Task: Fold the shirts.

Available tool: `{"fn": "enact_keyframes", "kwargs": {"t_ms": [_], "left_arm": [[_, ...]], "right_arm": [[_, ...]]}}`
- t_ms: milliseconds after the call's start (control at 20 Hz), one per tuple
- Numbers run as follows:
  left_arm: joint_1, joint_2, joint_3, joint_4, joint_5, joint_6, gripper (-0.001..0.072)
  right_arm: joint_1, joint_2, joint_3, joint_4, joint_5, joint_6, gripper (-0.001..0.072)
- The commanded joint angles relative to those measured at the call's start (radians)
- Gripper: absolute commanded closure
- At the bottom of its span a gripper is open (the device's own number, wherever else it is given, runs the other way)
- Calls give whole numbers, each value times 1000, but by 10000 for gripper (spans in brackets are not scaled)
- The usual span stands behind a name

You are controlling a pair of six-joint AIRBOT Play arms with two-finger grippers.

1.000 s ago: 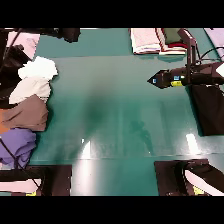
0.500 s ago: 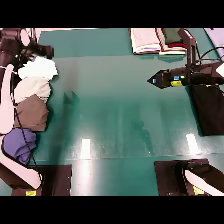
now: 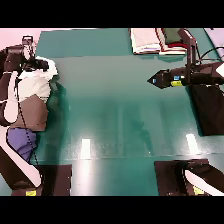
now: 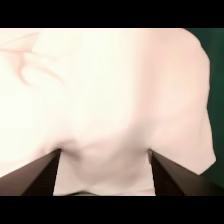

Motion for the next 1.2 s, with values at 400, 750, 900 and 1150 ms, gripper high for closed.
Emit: {"fn": "enact_keyframes", "kwargs": {"t_ms": [400, 750, 900, 1150], "left_arm": [[-38, 300, 31, -5, 63, 12, 686], [-261, 735, 30, -312, 13, 317, 686], [-418, 763, 27, -488, -105, 418, 686], [-751, 761, -201, -496, -65, 510, 684]], "right_arm": [[-2, 0, 213, -3, -9, 0, 695], [-2, 0, 501, -66, -33, 1, 695], [-2, 0, 597, -140, -21, 31, 695], [-2, 0, 669, -186, -4, 62, 695]]}}
